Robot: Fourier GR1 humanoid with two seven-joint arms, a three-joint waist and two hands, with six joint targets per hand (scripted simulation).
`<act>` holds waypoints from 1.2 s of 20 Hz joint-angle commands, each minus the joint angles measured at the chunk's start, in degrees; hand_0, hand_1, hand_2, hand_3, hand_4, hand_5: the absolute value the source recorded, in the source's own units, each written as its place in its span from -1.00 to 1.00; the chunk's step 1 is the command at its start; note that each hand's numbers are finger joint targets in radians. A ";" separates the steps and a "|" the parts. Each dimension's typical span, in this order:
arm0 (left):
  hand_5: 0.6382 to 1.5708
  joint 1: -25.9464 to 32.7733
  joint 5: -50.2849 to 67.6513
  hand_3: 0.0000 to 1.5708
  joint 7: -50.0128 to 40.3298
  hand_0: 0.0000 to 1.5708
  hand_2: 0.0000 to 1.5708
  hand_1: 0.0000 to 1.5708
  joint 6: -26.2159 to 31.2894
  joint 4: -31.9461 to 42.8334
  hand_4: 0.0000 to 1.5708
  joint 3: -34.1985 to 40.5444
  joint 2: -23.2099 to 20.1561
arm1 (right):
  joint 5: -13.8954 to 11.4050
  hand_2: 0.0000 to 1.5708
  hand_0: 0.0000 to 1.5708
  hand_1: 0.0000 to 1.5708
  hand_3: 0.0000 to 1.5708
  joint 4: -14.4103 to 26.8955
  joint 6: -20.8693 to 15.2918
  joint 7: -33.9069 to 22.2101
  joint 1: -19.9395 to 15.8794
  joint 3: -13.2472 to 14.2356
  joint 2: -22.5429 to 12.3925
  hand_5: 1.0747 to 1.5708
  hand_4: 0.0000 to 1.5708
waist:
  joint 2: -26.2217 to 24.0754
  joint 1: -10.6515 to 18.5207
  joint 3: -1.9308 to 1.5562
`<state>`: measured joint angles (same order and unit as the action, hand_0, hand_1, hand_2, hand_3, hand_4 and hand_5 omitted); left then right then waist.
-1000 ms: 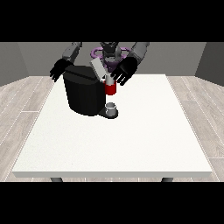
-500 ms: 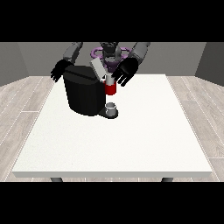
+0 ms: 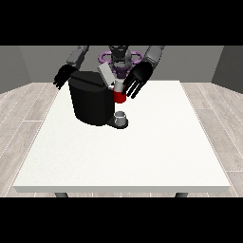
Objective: Insert the coffee pod into the coffee machine and close the lid
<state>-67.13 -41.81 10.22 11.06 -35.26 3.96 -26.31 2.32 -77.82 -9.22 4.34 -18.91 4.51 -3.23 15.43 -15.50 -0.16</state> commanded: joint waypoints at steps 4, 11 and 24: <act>1.00 0.70 -1.59 -1.00 -1.20 -1.00 -1.00 -1.00 2.47 -0.99 -1.00 -1.80 1.55 | 1.82 -1.00 -1.00 -1.00 -1.00 3.13 1.25 1.66 0.40 3.12 -2.02 1.00 -0.52 | -2.80 1.88 0.12; 1.00 2.21 -1.13 -1.00 -0.93 -1.00 -1.00 -1.00 2.53 0.89 -1.00 0.19 0.53 | -0.23 -1.00 -1.00 -1.00 -1.00 -1.76 -0.23 -2.31 3.36 -1.91 0.91 1.00 -0.46 | -5.80 0.42 0.15; 1.00 13.62 12.46 -1.00 1.43 -1.00 -1.00 -1.00 -1.32 -1.86 -0.90 10.81 11.90 | 2.15 -1.00 -1.00 -1.00 -1.00 -1.56 1.65 1.02 10.52 0.79 -1.18 1.00 -0.37 | -17.20 8.42 0.23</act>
<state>-57.10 -35.45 9.76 11.29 -36.27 10.05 -18.90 3.61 -79.41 -8.78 5.78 -9.08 3.54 -2.06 1.72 -10.15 0.02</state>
